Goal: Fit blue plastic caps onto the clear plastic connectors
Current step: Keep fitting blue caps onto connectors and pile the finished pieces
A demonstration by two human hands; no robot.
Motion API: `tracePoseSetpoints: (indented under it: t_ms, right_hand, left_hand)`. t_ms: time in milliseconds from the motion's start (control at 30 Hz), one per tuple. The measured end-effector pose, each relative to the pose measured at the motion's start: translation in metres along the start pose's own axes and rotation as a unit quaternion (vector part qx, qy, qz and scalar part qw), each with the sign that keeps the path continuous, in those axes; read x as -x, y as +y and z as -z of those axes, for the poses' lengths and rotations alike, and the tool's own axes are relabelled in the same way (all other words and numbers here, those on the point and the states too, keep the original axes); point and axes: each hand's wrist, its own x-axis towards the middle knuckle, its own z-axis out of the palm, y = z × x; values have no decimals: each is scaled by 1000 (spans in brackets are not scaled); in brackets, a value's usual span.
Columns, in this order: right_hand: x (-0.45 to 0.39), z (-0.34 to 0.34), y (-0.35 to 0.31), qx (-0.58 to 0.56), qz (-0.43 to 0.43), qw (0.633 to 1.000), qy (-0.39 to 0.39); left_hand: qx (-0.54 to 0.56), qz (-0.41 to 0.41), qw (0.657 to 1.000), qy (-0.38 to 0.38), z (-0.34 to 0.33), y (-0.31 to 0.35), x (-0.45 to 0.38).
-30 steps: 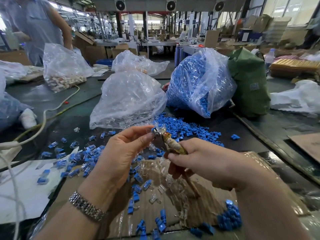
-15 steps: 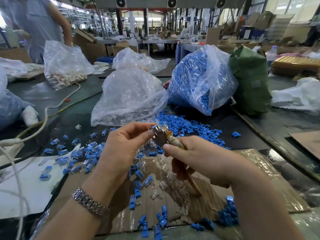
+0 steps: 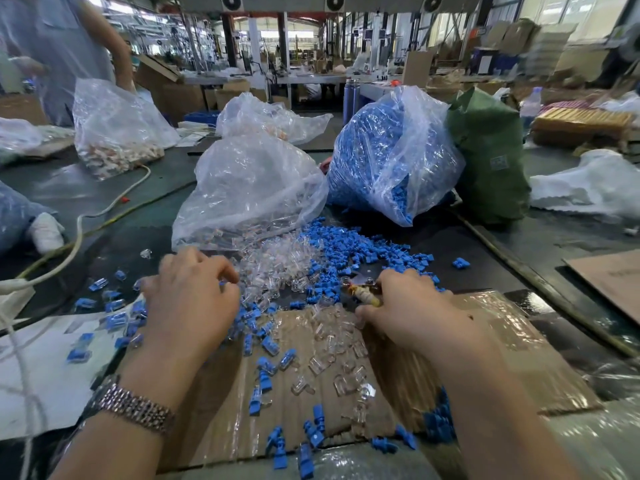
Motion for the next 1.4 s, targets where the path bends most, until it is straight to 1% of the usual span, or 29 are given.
tracePoseSetpoints:
  t_ms: [67, 100, 133, 200, 300, 400, 500, 600, 633, 667, 733, 767, 833, 933, 1033, 1200, 1333, 1400]
  right_hand:
    - [-1, -2, -1, 2, -13, 1000, -10]
    - [-2, -3, -1, 2, -17, 1000, -12]
    - [-2, -4, -1, 2, -19, 1000, -14]
    - [-3, -4, -1, 0, -21, 1000, -15]
    - [-3, -3, 0, 7, -21, 1000, -12]
    - [-3, -4, 0, 8, -23, 1000, -7]
    - [-1, -4, -1, 15, -26, 999, 12]
    - [-1, 1, -6, 2, 2, 997, 76]
    - [-1, 3, -8, -28, 25, 995, 94]
    - [-1, 5, -11, -84, 53, 990, 98]
    - [1, 6, -17, -224, 101, 967, 64]
    - [3, 6, -20, -268, 116, 955, 42]
    - [4, 3, -20, -304, 127, 944, 27]
    - [2, 4, -15, -342, 115, 931, 51]
    - [-2, 5, -10, -359, 89, 924, 97]
    - [-2, 4, -8, -340, 82, 930, 109]
    - [-1, 4, -8, -313, 94, 938, 114]
    - [-1, 5, -8, -319, 111, 934, 120]
  left_hand:
    - [81, -82, 993, -23, -7, 9, 3]
    - [95, -116, 988, -47, -12, 15, 4]
    - [85, -144, 983, -76, -17, 20, 5]
    - [31, -180, 976, -120, -29, 28, 6]
    - [-23, -192, 973, -127, -41, 31, 4]
    - [-11, -193, 975, -105, -44, 30, 4]
    - [40, -201, 976, -79, -43, 30, 4]
    - [154, -211, 961, -87, -38, 36, 6]
    - [192, -214, 953, -91, -36, 40, 8]
    - [220, -217, 947, -90, -33, 44, 10]
    - [271, -217, 934, -84, -30, 49, 14]
    - [297, -214, 927, -80, -29, 50, 16]
    - [326, -207, 919, -75, -27, 51, 18]
    - [311, -203, 924, -89, -27, 49, 20]
    - [193, -232, 948, -105, -27, 45, 22]
    - [117, -235, 947, -186, -28, 43, 25]
    - [122, -220, 947, -198, -26, 44, 25]
    - [172, -200, 947, -183, -23, 45, 24]
